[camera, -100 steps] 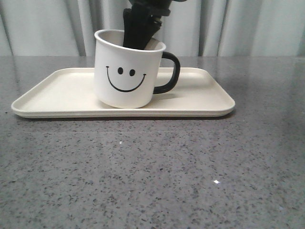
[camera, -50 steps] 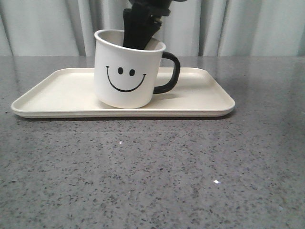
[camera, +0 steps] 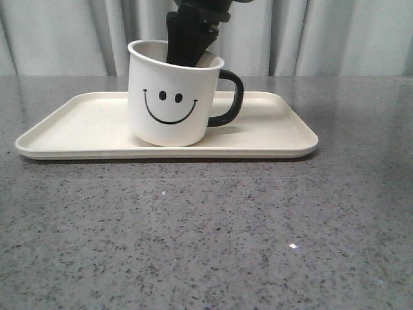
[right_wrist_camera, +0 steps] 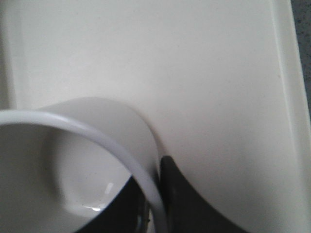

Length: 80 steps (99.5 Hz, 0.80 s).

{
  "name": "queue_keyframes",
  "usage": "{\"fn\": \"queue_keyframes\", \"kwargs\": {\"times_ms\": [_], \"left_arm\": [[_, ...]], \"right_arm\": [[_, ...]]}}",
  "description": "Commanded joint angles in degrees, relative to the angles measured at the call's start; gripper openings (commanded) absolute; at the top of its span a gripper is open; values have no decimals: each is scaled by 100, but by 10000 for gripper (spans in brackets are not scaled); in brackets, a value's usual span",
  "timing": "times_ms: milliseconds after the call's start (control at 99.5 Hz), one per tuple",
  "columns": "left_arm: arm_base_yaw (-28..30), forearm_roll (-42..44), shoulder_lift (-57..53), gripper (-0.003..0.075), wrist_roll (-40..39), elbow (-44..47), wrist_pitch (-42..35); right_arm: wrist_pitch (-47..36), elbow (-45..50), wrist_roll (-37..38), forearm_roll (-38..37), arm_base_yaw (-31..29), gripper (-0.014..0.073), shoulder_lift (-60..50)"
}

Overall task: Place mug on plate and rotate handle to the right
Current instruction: 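Twist the mug on the tray with the right gripper, swinging the handle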

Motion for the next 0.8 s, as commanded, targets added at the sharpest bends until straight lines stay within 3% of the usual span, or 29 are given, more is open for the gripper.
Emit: {"fn": "queue_keyframes", "kwargs": {"times_ms": [0,794], "left_arm": [[3,84,-23,-20,-64,-119,-73],[3,75,-23,-20,-64,-119,-73]], "right_arm": [[512,-183,-8,169,-10,70,-349],[512,-449,-8,367,-10,70,-362]]}}
